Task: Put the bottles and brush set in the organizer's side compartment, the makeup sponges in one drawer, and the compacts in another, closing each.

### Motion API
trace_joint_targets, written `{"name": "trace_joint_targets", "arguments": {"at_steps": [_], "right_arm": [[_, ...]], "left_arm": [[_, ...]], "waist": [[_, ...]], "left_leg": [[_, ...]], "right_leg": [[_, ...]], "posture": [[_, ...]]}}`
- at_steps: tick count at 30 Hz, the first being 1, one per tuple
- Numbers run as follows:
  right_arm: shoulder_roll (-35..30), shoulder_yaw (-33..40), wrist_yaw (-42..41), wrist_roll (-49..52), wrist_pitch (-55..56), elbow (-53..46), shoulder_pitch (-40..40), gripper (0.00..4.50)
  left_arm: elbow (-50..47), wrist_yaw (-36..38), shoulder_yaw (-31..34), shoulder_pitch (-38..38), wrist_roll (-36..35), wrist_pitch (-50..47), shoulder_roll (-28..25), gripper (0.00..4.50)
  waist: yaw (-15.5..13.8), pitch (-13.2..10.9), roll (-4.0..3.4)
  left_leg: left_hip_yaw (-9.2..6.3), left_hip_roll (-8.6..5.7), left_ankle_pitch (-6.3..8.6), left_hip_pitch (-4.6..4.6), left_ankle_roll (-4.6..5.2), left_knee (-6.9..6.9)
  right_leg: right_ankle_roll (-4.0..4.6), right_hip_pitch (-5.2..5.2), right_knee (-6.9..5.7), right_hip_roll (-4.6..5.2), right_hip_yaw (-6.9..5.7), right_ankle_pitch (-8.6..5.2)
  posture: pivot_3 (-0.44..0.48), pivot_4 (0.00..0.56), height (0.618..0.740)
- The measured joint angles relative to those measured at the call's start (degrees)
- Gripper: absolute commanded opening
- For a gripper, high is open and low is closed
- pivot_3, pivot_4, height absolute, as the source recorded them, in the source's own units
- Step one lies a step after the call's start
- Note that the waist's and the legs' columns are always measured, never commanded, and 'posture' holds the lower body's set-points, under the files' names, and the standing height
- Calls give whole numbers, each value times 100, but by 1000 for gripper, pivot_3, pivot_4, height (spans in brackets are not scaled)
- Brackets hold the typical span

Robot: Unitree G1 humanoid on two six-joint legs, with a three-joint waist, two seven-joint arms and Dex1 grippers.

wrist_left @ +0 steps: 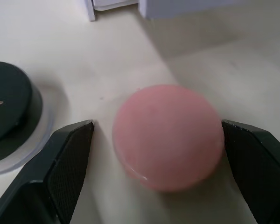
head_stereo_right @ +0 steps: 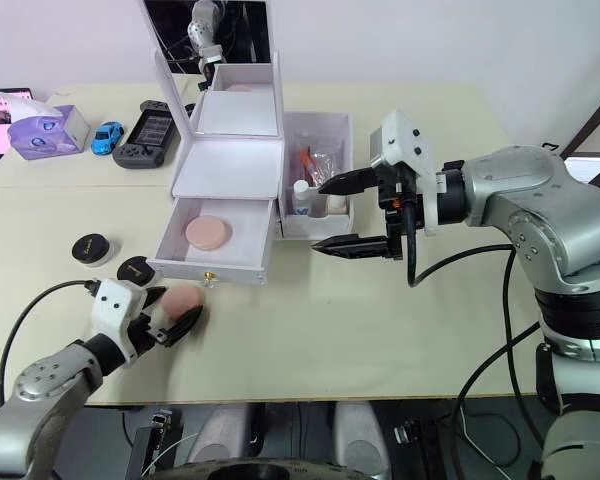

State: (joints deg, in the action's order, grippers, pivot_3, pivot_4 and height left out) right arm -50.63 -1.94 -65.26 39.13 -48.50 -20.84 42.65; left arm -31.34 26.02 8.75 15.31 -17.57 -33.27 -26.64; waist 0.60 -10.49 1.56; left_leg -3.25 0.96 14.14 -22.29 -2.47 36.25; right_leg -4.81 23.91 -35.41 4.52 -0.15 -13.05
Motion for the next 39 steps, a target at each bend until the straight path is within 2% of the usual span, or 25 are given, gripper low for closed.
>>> {"name": "trace_joint_targets", "arguments": {"at_steps": [3,5,11,13,18,22,25,27,28,30,34,39], "right_arm": [[0,1,33,38,-2,-44,0,4500],[-10,2,59,40,0,-46,-6,4500],[-28,0,79,8,49,-39,-10,4500],[-30,-2,69,-16,68,-25,-8,4500],[-17,-89,-39,-73,171,60,30,4500],[67,-159,-54,-127,277,212,111,4500],[181,-128,-21,-116,280,302,300,4500],[179,-105,14,-95,256,284,287,4500],[189,-95,51,-63,236,249,280,4500],[217,1,143,50,132,191,257,4500],[180,436,433,415,-208,57,212,4500],[-4,858,864,713,-574,-449,-176,4500]], "left_arm": [[-39,-76,-66,-63,11,-125,-5,3613],[-75,-62,-61,-57,5,-195,-118,2732],[-169,428,346,102,-309,-412,-739,2686],[-201,875,771,285,-563,-406,-1127,2686],[-60,2142,2357,317,-1474,-537,-2206,2686],[506,2872,3102,-101,-2197,-1026,-2959,2686],[1249,3417,3448,-1106,-2842,-1438,-3820,2686],[1541,3567,3164,-1980,-3080,-1488,-4139,2686],[1627,3619,2838,-2512,-3205,-1485,-4269,2686],[1662,3691,2267,-3102,-3311,-1477,-4313,2686],[1782,3943,705,-4255,-3129,-1367,-4021,2686],[2078,4435,-801,-5367,-2416,-844,-3196,2686]], "waist": [[-2,1,-1],[1,1,-1],[31,0,-1],[26,0,1],[5,-3,-4],[16,-6,-2],[5,-12,3],[-13,-12,3],[-11,-14,-1],[22,-14,-11],[40,-15,-10],[3,-14,-8]], "left_leg": [[-2,0,0,4,0,1],[-2,0,0,6,0,1],[-1,1,0,6,0,-7],[-3,3,0,1,0,-9],[-5,2,0,-6,0,-3],[0,0,0,-10,0,-2],[-7,1,0,-12,0,-9],[-7,0,0,-14,0,-13],[-5,-2,0,-15,-1,-13],[7,-5,0,-14,-1,-20],[5,-2,0,-15,0,-23],[-5,-1,0,-14,1,-11]], "right_leg": [[0,-5,0,0,0,0],[0,-7,0,0,-1,0],[1,2,2,-1,-1,-1],[2,11,0,-4,-2,-1],[2,13,6,1,-5,-2],[2,15,10,5,-4,-2],[2,21,10,0,-7,-2],[0,17,13,1,-8,-3],[-2,16,19,2,-8,-4],[-8,14,20,7,0,-4],[-29,22,12,-1,1,7],[-13,15,0,-12,1,-5]], "posture": [[0,150,740],[0,150,740],[0,150,740],[0,150,740],[0,150,740],[0,150,740],[0,150,740],[0,150,740],[0,150,740],[0,150,740],[0,150,740],[0,150,740]]}}
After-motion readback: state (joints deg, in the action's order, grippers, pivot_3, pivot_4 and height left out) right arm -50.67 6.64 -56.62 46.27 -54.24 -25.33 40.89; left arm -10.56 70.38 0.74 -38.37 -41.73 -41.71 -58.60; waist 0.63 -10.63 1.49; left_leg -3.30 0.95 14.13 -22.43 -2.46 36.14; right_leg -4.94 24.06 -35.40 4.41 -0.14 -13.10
